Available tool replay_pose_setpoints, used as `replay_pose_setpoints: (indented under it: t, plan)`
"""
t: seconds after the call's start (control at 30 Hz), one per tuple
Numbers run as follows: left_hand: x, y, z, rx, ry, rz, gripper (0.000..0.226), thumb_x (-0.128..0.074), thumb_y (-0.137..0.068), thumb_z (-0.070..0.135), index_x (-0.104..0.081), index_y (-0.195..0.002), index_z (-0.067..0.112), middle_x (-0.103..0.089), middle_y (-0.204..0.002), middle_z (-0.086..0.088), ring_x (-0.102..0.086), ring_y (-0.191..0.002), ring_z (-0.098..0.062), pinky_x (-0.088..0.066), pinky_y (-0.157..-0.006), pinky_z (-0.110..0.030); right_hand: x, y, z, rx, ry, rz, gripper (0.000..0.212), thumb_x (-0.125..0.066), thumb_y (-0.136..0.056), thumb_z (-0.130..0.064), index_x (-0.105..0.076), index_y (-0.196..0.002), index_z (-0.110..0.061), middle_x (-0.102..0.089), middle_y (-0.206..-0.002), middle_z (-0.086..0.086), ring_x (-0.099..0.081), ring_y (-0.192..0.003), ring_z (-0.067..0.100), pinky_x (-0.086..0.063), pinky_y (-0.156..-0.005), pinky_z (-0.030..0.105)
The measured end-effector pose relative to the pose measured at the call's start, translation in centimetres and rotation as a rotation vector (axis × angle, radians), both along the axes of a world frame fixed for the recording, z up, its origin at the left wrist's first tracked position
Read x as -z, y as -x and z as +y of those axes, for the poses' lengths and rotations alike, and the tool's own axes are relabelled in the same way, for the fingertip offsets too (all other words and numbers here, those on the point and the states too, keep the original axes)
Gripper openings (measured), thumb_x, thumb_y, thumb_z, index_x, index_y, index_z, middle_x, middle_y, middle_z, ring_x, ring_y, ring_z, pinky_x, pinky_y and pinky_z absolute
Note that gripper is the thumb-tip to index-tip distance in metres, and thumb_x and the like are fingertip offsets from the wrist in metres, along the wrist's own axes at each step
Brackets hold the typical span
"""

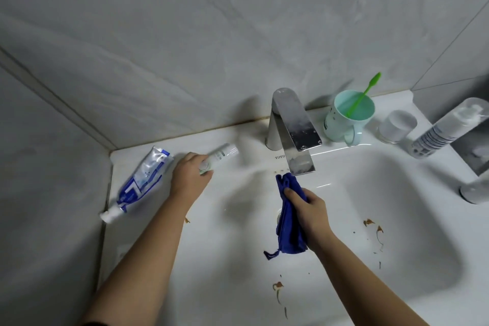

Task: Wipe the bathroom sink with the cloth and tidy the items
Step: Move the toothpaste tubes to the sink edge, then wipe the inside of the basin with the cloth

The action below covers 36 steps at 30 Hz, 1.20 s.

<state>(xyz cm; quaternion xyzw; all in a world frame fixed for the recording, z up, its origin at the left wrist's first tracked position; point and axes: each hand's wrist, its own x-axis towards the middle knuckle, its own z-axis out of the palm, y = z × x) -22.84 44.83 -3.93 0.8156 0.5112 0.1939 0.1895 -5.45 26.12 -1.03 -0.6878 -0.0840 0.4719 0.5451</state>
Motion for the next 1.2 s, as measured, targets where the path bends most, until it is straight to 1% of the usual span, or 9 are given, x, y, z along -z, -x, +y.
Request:
replay_pose_setpoints:
  t: [0.1, 0.2, 0.4, 0.57, 0.67, 0.77, 0.97, 1.1, 1.2]
  plan:
    - [0.9, -1.0, 1.5, 0.032, -0.022, -0.038, 0.032, -0.076, -0.068, 0.000, -0.068, -0.099, -0.002, -0.065, -0.098, -0.018, -0.059, -0.092, -0.034, -0.040, -0.079, -0.030, 0.3, -0.7, -0.2, 0.031, 0.017, -0.044, 0.026, -0.064, -0.082, -0.019, -0.051, -0.063, -0.008, -0.043, -0.058, 0.006, -0.042, -0.057, 0.022, -0.039, -0.057, 0.031]
    - [1.7, -1.6, 2.9, 0.081, -0.114, -0.008, 0.038, -0.080, -0.065, 0.002, -0.068, -0.101, -0.002, -0.067, -0.100, -0.019, -0.060, -0.093, -0.038, -0.044, -0.084, -0.041, 0.6, -1.2, -1.2, 0.042, 0.027, -0.072, 0.022, -0.060, -0.085, -0.014, -0.051, -0.068, -0.004, -0.046, -0.052, 0.001, -0.046, -0.046, 0.013, -0.041, -0.047, 0.022]
    - [1.8, -1.4, 1.8, 0.057, -0.165, 0.043, 0.053, -0.083, -0.063, 0.013, -0.064, -0.111, 0.002, -0.064, -0.114, -0.015, -0.054, -0.106, -0.038, -0.038, -0.091, -0.047, 0.1, -1.4, -4.1, 0.065, 0.083, -0.096, 0.025, -0.061, -0.085, -0.017, -0.053, -0.074, 0.004, -0.044, -0.060, 0.005, -0.041, -0.053, 0.018, -0.039, -0.052, 0.027]
    - [0.8, 0.4, -6.9, 0.065, -0.127, -0.029, 0.044, -0.063, -0.073, 0.031, -0.066, -0.107, 0.003, -0.065, -0.111, -0.012, -0.059, -0.101, -0.033, -0.044, -0.088, -0.042, -1.0, -1.6, -9.1, -0.038, 0.143, -0.205, 0.029, -0.062, -0.085, -0.020, -0.053, -0.083, 0.008, -0.042, -0.063, 0.010, -0.040, -0.054, 0.019, -0.036, -0.050, 0.027]
    - [0.9, 1.7, -14.6, 0.117, -0.024, -0.020, 0.045, -0.051, -0.078, 0.042, -0.069, -0.100, 0.007, -0.068, -0.101, -0.005, -0.063, -0.090, -0.027, -0.048, -0.080, -0.032, -1.6, -2.2, -12.6, -0.084, 0.171, -0.273, 0.020, -0.063, -0.084, -0.018, -0.059, -0.085, 0.002, -0.047, -0.063, 0.008, -0.043, -0.054, 0.018, -0.036, -0.053, 0.027]
    - [1.6, 2.8, -20.7, 0.170, 0.039, 0.062, 0.047, -0.045, -0.079, 0.046, -0.071, -0.095, 0.010, -0.069, -0.096, -0.002, -0.065, -0.084, -0.024, -0.050, -0.077, -0.032, -2.1, -3.9, -15.7, -0.146, 0.206, -0.368, 0.008, -0.064, -0.084, -0.018, -0.061, -0.082, -0.011, -0.054, -0.065, 0.005, -0.047, -0.057, 0.018, -0.037, -0.055, 0.029]
    - [3.0, 4.5, -26.8, 0.092, -0.028, 0.083, 0.050, -0.040, -0.089, 0.048, -0.072, -0.088, 0.010, -0.068, -0.089, -0.002, -0.059, -0.083, -0.019, -0.039, -0.076, -0.026, -2.1, -9.8, -19.1, -0.467, 0.375, -0.817, 0.008, -0.064, -0.084, -0.024, -0.058, -0.091, -0.023, -0.062, -0.082, 0.001, -0.057, -0.070, 0.022, -0.040, -0.059, 0.030]
    - [3.5, 5.6, -28.9, 0.070, -0.080, 0.124, 0.063, -0.026, -0.095, 0.050, -0.072, -0.083, 0.008, -0.069, -0.086, -0.006, -0.062, -0.076, -0.025, -0.047, -0.068, -0.032, 0.1, -13.8, -20.2, -0.887, 0.567, -1.150, 0.025, -0.056, -0.089, -0.033, -0.061, -0.109, -0.020, -0.050, -0.087, 0.001, -0.052, -0.071, 0.022, -0.038, -0.062, 0.029]
    - [3.6, 6.6, -29.8, 0.049, -0.039, 0.151, 0.057, -0.029, -0.095, 0.047, -0.069, -0.079, 0.009, -0.066, -0.082, -0.005, -0.060, -0.072, -0.027, -0.048, -0.065, -0.034, 2.1, -16.1, -19.3, -1.028, 0.649, -1.115, 0.029, -0.050, -0.090, -0.040, -0.062, -0.111, -0.023, -0.052, -0.090, 0.002, -0.054, -0.077, 0.021, -0.040, -0.065, 0.029]
